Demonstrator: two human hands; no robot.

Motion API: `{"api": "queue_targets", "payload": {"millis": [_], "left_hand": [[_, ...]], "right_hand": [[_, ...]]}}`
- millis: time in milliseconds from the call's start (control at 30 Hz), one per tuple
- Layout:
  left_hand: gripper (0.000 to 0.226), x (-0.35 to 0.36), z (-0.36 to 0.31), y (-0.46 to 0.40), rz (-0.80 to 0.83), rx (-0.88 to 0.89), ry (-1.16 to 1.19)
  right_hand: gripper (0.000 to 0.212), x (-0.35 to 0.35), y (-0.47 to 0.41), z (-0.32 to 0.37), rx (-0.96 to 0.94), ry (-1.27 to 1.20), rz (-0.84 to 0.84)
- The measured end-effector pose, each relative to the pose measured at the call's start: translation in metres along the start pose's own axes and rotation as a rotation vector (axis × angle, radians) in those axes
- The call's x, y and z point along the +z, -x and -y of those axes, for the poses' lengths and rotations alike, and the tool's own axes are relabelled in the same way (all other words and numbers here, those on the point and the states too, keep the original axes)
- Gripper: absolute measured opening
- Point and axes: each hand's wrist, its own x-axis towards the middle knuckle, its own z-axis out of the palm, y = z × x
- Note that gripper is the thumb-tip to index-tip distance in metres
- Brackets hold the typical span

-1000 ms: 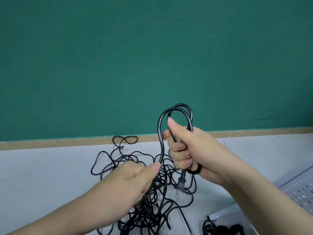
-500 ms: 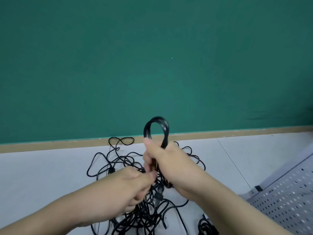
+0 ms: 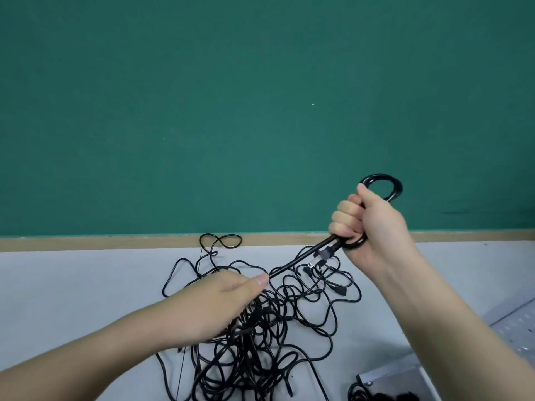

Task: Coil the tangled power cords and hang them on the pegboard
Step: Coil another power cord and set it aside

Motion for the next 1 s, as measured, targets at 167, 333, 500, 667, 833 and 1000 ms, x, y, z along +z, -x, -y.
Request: {"api": "queue_targets", "payload": {"millis": [167,333,500,667,833,1000], "left_hand": [[0.052,-0.012,0.023,-0.008,-0.122,0.034,-0.173],[0.058,-0.027,0.041,-0.023,-0.112,-0.031,-0.257],[0.055,-0.041,0.029,-0.019,-0.274,0.074,-0.304],[0.056,-0.081,0.004,-0.002,-0.662,0.088,-0.206],[0.050,-0.084,-0.006,0.022,-0.717,0.297,-0.120],[0.052,-0.091,-0.008,0.032,-0.780,0.381,-0.008]], "right_hand": [[0.037,-0.023,-0.019,0.008,-0.038,-0.047,-0.230],[0.034,-0.027,-0.022,0.006,-0.101,-0.029,-0.314],[0.038,-0.023,-0.016,0.012,-0.079,0.142,-0.248],[0.040,-0.010,-0.007,-0.002,0.137,0.382,-0.035],[0.071,0.005,0.010,-0.024,0.167,0.788,0.227],[0.067,0.022,0.037,-0.046,0.267,1.068,0.588]]}}
